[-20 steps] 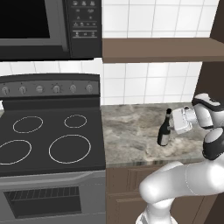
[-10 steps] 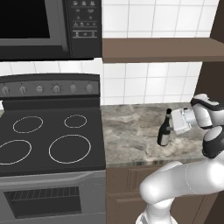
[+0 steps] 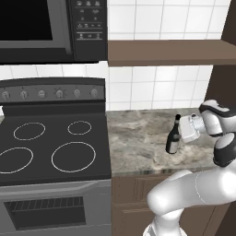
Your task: There is a wine glass and glass cup on the dining counter. Place the wine bottle next to the wine glass and the juice bottle next to the glass cup.
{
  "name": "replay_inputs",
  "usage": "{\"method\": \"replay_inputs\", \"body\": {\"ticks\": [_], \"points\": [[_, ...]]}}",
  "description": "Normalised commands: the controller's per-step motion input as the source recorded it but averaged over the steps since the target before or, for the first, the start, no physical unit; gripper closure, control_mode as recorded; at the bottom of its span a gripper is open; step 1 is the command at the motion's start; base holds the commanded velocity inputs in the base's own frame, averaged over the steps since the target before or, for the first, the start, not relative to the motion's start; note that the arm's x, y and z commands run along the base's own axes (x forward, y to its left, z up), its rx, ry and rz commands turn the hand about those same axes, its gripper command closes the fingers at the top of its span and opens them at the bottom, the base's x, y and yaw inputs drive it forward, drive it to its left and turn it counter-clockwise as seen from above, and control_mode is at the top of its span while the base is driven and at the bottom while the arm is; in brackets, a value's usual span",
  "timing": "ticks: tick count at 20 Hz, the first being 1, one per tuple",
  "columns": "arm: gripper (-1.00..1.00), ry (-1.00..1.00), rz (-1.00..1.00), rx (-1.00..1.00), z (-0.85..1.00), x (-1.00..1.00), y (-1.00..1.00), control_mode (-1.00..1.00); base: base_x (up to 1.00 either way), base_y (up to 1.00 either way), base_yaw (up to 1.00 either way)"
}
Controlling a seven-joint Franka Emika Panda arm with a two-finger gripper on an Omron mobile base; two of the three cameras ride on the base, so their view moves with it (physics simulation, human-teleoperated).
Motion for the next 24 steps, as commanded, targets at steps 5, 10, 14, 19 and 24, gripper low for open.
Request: {"method": "replay_inputs", "body": {"ticks": [5,10,14,19,24], "points": [[-1.00,0.00,0.00,0.00,-0.09,-0.01,0.20,-1.00,0.00,0.00,0.00],[1.00,0.00,0.00,0.00,-0.06,0.00,0.17,-1.00,0.00,0.00,0.00],[1.00,0.04,0.00,0.02,0.00,0.00,0.01,-1.00,0.00,0.00,0.00],[1.00,0.09,0.00,0.06,0.13,-0.01,0.00,-1.00,0.00,0.00,0.00],[1.00,0.03,0.00,0.01,0.39,-0.18,0.00,-1.00,0.00,0.00,0.00]]}}
